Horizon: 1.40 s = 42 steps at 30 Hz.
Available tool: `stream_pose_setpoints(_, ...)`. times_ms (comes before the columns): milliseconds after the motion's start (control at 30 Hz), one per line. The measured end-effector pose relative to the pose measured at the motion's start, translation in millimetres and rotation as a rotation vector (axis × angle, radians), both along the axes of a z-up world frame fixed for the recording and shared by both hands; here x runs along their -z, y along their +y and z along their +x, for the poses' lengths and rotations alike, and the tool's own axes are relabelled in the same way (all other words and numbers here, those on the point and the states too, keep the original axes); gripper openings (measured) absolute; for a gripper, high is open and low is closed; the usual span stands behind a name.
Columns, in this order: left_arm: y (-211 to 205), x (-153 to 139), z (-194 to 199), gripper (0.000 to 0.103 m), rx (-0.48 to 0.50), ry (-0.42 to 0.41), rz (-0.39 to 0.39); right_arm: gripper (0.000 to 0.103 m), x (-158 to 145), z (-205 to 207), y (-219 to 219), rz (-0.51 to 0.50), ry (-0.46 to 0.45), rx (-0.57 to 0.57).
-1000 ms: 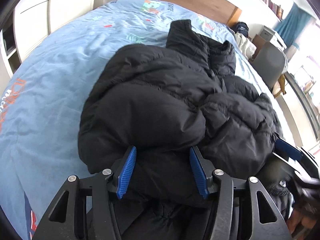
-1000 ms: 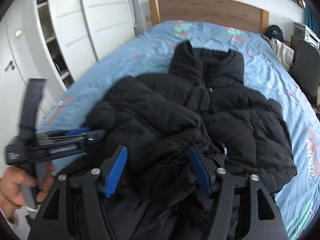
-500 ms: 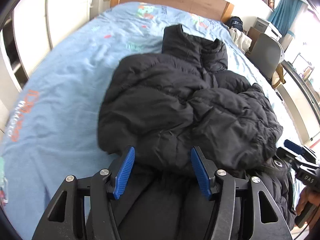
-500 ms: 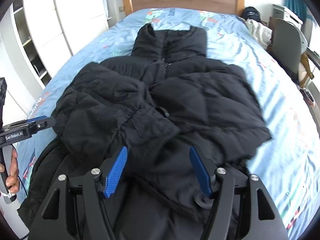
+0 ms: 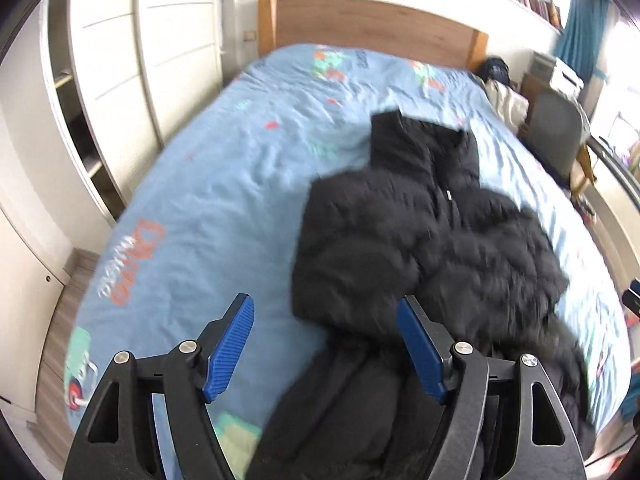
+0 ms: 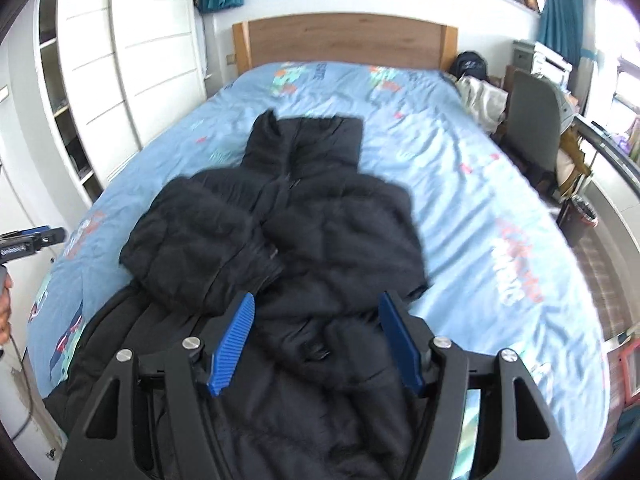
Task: Fold large clothes
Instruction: 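Move both tools to the coat hem, then grasp the coat hem with the right tool while the left tool grasps it too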
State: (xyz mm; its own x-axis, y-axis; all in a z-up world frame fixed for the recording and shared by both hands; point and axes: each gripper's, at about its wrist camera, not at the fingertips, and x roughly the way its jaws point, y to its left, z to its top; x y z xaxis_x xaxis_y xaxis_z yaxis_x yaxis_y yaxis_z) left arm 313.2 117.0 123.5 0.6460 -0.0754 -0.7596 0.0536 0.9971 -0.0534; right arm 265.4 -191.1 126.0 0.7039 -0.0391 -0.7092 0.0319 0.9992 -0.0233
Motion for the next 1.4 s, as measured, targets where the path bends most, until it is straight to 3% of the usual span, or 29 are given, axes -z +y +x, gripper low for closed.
stream_pose_setpoints(167,13,-30,75,0.073,-0.026,-0.018,-0.073,0.064,-33,54,-39,0.021,-0.049,0.035)
stream_pose_setpoints(267,9,-25,139,0.074,-0.023,0.003,-0.107,0.071,-35,111,-63,0.053,-0.054,0.035)
stream_pose_setpoints(433,-12,-1,262,0.077,0.011,0.026,-0.142,0.073,-19,219,-100,0.158,-0.075,0.011)
stream_pose_setpoints(600,-45,41,371,0.077,0.033,0.079,-0.275,0.075,25,334,-130,0.279,-0.057,0.026)
stream_pose_setpoints(767,-78,82,449,0.077,0.036,0.124,-0.355,0.078,67,427,-133,0.353,-0.01,0.028)
stream_pose_setpoints(1000,-99,137,520,0.077,0.0,0.183,-0.423,0.079,136,533,-127,0.403,0.085,0.031)
stream_pose_setpoints(1200,-116,184,547,0.077,-0.013,0.24,-0.469,0.079,176,571,-123,0.424,0.138,0.038)
stream_pose_setpoints(1267,-124,196,551,0.067,-0.009,0.265,-0.471,0.078,184,576,-124,0.422,0.151,0.053)
stream_pose_setpoints(1300,-128,199,552,0.052,-0.003,0.279,-0.469,0.074,187,579,-122,0.408,0.164,0.058)
stream_pose_setpoints(1333,-133,204,552,0.035,0.009,0.307,-0.469,0.066,189,582,-121,0.391,0.175,0.055)
stream_pose_setpoints(1367,-137,205,553,0.03,0.01,0.313,-0.46,0.046,189,582,-119,0.382,0.188,0.057)
stream_pose_setpoints(1400,-139,203,551,0.022,0.01,0.307,-0.441,0.033,188,582,-118,0.376,0.197,0.055)
